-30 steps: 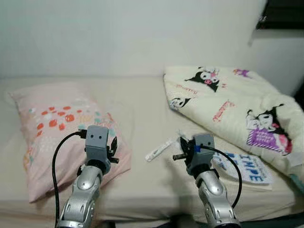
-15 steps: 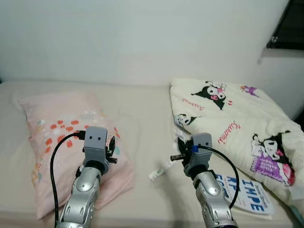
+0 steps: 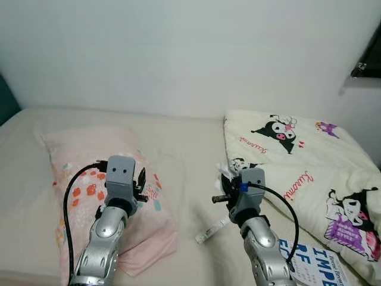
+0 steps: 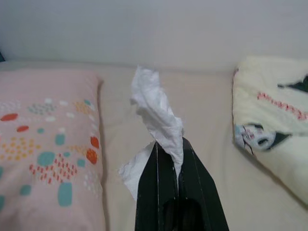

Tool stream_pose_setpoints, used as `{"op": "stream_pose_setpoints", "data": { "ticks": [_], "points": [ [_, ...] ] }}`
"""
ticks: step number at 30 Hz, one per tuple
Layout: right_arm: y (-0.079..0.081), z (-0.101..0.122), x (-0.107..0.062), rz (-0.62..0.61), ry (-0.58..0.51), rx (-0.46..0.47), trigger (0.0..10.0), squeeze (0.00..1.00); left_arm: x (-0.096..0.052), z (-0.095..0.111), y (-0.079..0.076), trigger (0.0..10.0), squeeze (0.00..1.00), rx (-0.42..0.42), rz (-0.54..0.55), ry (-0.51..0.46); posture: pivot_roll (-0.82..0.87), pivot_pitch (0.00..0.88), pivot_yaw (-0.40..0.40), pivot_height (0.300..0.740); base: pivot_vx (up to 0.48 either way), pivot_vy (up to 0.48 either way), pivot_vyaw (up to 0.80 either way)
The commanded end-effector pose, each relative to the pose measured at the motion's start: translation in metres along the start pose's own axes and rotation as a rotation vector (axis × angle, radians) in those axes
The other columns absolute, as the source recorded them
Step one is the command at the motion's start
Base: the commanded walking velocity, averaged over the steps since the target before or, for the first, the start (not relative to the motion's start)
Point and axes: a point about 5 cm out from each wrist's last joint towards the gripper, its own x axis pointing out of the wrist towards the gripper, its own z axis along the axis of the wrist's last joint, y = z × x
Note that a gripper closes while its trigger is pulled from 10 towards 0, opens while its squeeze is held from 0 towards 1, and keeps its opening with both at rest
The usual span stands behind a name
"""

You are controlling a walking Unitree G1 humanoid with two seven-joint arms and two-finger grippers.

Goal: Clean up the room

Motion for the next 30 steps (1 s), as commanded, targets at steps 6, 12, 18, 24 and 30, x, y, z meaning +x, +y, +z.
{"op": "stream_pose_setpoints", "data": {
  "ticks": [6, 12, 18, 24, 30],
  "points": [
    [-0.004, -0.012, -0.005, -0.02, 0.073, -0.008, 10.0, 0.0, 0.006, -0.001, 0.0, 10.0, 0.0, -0.001, -0.02, 0.01, 0.04, 0.0, -0.006, 0.74, 0.0, 0.0, 0.0],
    [-0.008, -0.014, -0.006, -0.04, 0.086, -0.022, 10.0, 0.0, 0.007, -0.001, -0.001, 10.0, 0.0, -0.02, -0.029, 0.014, 0.04, 0.0, -0.005, 0.74, 0.0, 0.0, 0.0],
    [-0.006, -0.014, -0.004, -0.034, 0.095, -0.039, 10.0, 0.0, 0.006, 0.003, 0.002, 10.0, 0.0, -0.025, -0.017, -0.003, 0.04, 0.0, -0.009, 0.74, 0.0, 0.0, 0.67],
    [-0.001, -0.014, -0.004, -0.002, 0.095, -0.037, 10.0, 0.0, 0.004, 0.006, 0.001, 10.0, 0.0, -0.022, -0.04, -0.014, 0.05, 0.0, -0.003, 0.74, 0.0, 0.0, 0.8],
    [0.004, -0.016, -0.003, 0.024, 0.101, -0.037, 10.0, 0.0, 0.002, 0.008, 0.001, 10.0, 0.0, -0.027, -0.044, -0.015, 0.05, 0.002, -0.009, 0.74, 0.0, 0.0, 0.8]
  ]
}}
